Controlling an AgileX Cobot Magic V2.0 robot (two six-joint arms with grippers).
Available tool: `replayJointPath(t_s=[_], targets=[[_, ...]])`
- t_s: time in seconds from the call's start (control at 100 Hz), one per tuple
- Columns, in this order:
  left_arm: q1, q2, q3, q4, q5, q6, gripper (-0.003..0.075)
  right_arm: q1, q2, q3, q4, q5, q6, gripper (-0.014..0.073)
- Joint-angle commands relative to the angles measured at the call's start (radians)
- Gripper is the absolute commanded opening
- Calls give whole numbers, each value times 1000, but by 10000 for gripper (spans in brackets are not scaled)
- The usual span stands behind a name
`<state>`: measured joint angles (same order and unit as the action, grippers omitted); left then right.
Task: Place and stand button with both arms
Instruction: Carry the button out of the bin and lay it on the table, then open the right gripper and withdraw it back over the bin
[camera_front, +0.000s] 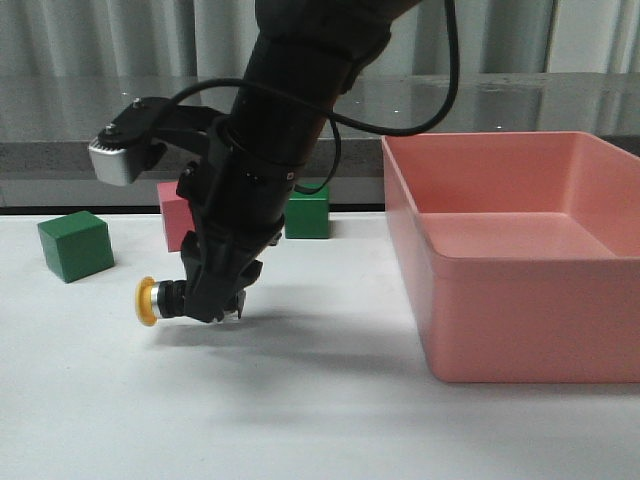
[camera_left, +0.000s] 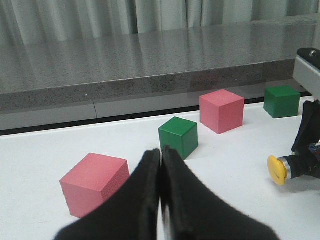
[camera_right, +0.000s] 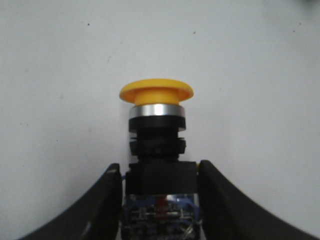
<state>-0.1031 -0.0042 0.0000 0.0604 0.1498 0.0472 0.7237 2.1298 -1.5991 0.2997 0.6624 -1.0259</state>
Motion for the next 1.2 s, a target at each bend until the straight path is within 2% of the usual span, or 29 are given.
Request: replayJointPath(t_s=[0.0,0.1,0.17,0.36,0.46,0.66,0.75,0.82,1.02,1.19], targets=[[1,-28,45,-6,-83,-8,-20,4,-48,-35,17,-34,-20,-20],[1,-28,45,-6,-83,-8,-20,4,-41,-35,18,-28,-20,29],[1,-28,45,-6,-83,-8,-20,4,-41,-35,18,-28,-20,120],[1,-28,45,-6,-83,-8,-20,4,-42,-35,18,-40,-19,540],[1,-28,45,-6,-83,-8,-20,-1,-55,-35,18,-57,3,649],[1,-28,45,-6,-83,-8,-20,-24,-159,-35,18,-5,62,612],[1,-28,45,-6,-83,-8,-20,-43,-226,-35,18,42,119,536],[1,-28,45,-6,-83,-8,-20,-67,-288,-35,18,80,171,409],[1,-28,45,-6,-83,-8,-20,-164,-469,-35,18,231,306,-95],[1,-28,45,-6,-83,-8,-20,-264,-601,-34,18,344,438,-76]])
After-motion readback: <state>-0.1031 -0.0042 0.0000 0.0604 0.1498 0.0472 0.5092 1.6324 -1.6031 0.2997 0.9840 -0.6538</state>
